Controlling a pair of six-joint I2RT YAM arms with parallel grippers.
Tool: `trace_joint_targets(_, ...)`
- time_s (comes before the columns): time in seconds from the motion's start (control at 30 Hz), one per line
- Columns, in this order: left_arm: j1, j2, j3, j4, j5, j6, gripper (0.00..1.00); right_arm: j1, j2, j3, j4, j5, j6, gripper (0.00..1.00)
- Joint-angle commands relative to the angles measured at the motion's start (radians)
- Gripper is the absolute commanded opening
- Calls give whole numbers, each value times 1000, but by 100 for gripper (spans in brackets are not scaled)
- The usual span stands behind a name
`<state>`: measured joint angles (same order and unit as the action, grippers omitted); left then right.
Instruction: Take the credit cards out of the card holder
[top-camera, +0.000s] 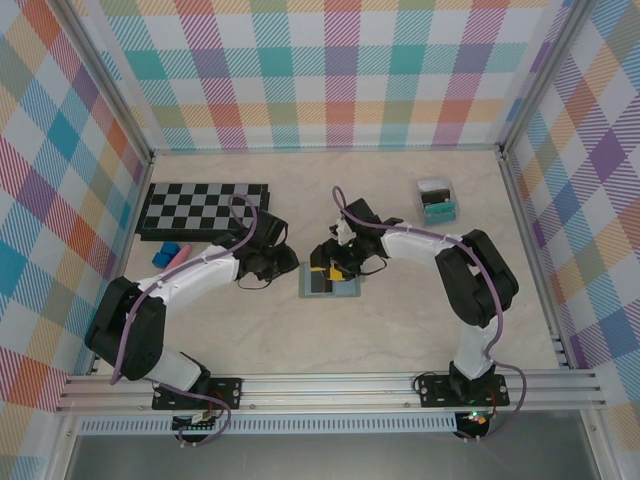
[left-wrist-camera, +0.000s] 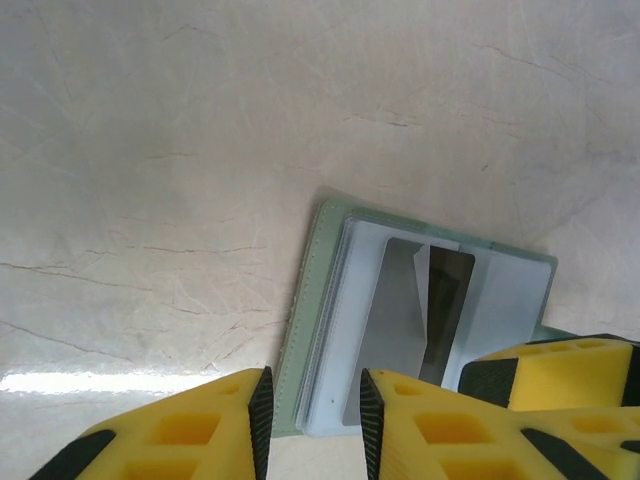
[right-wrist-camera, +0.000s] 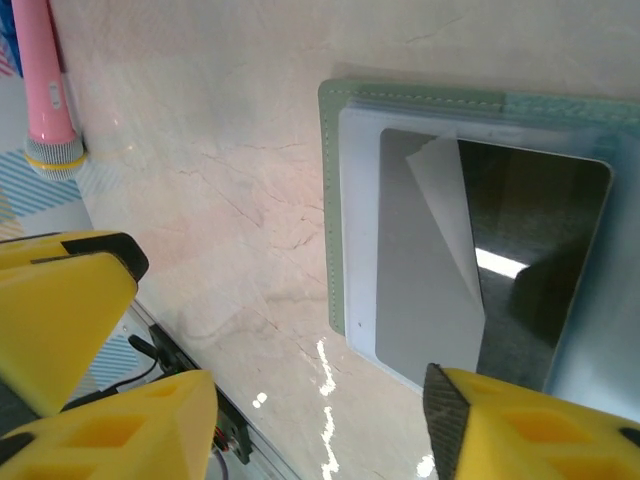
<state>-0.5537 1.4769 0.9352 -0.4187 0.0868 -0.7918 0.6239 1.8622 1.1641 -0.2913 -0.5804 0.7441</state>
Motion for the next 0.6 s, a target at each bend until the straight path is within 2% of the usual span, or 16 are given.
trace_joint_targets(0.0,6,-45,-22,12,27,26,31,0,-17,8,10,17,-2,61)
trace_joint_targets(0.23,-13,27,-12,122,199,37,28,-13,-66,-21,-54,162,-14,54)
trace_joint_targets(0.4,-38,124,28,132,226,24,20,-20,-34,-18,-103,183,-34,42)
trace_joint_targets(0.57,-40,196,50,132,217,0,12,-20,-11,-15,-105,193,-31,36)
